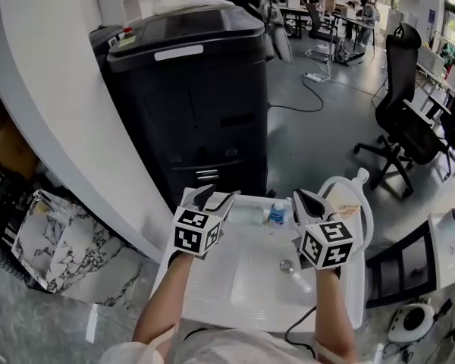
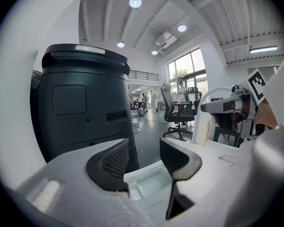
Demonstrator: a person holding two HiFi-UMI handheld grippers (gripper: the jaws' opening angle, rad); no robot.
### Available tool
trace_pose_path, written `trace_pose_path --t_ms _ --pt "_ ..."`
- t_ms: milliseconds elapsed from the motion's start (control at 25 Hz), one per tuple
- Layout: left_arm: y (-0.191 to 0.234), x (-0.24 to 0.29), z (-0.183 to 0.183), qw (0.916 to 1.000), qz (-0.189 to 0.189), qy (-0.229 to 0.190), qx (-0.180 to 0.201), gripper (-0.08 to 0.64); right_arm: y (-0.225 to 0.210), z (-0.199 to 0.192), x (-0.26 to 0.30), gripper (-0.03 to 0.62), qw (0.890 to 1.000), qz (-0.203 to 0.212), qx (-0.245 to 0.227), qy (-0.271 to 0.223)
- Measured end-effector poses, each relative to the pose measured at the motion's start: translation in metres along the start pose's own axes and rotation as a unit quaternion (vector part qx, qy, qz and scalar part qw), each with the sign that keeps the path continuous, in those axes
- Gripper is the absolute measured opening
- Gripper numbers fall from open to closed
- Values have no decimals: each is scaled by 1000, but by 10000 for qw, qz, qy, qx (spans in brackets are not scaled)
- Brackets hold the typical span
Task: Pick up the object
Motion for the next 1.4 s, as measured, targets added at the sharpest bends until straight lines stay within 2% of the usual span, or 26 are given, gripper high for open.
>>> trace_pose_path --t_ms 280,480,1040,1280,1400 --pt "-1 -9 -3 9996 275 41 -61 210 -14 -4 1 0 9998 81 133 -107" --pt "10 -13 -6 9997 249 65 -18 210 -9 -4 7 0 9997 71 167 -134" --pt "43 -6 -10 9989 -370 2 288 210 22 0 13 0 9983 -564 79 -130" --pt "40 5 -9 9975 -587 15 392 210 22 0 8 0 9975 -695 29 -81" --pt "34 13 -11 9947 -843 126 570 212 21 1 5 0 9972 -737 2 -84"
Point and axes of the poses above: the fingertips, and each gripper's own axes: x forward along the fingers, y to its left, z out of its top, the point moved 8 cm from there along -x, backward along the fingers
